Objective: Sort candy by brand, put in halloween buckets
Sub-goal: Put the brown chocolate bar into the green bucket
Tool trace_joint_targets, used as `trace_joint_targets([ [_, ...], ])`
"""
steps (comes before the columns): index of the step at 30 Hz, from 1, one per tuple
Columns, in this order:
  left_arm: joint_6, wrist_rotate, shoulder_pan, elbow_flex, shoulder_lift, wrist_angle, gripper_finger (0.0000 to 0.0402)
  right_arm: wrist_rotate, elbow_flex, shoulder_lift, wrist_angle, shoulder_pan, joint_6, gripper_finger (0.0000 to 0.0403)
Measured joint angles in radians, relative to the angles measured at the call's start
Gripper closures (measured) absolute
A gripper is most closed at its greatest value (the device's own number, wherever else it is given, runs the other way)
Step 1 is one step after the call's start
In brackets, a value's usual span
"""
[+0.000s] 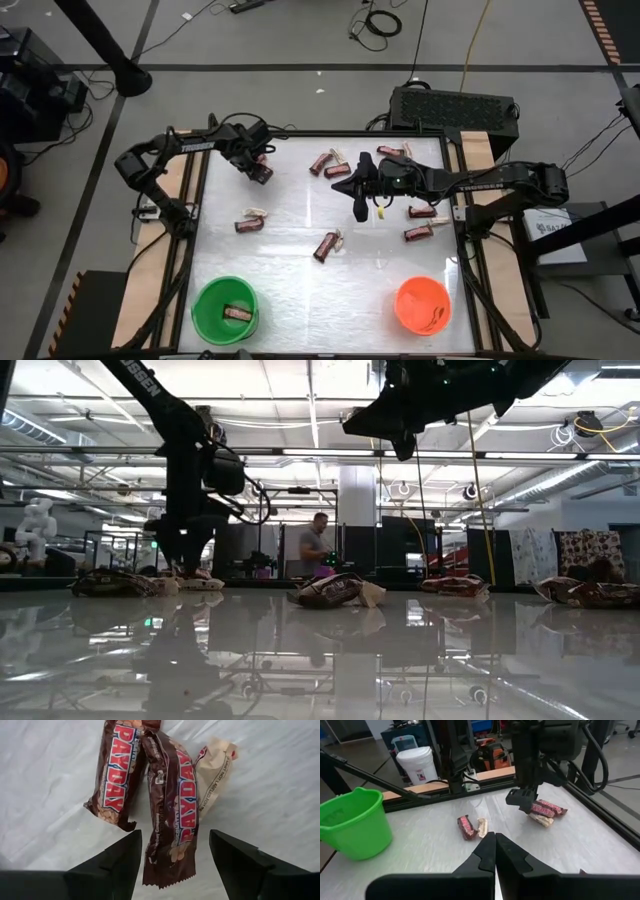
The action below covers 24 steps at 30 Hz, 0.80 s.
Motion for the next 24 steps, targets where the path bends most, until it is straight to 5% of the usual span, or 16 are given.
trace_joint_targets([
  [13, -0.031, 0.000, 0.000, 0.000, 0.000, -0.030, 0.0246, 0.000, 0.000, 0.000, -0.020, 0.000, 0.000, 0.0403],
  [21, -0.016, 0.003, -0.005, 0.000, 0.000, -0.032, 0.0334, -0.001, 0.000, 0.000, -0.021, 0.000, 0.000, 0.0403],
  [24, 0.044, 0.091, -0.012, 0.000, -0.005, -0.034, 0.0379, -0.002, 0.000, 0.000, -0.021, 0.000, 0.001, 0.0403],
])
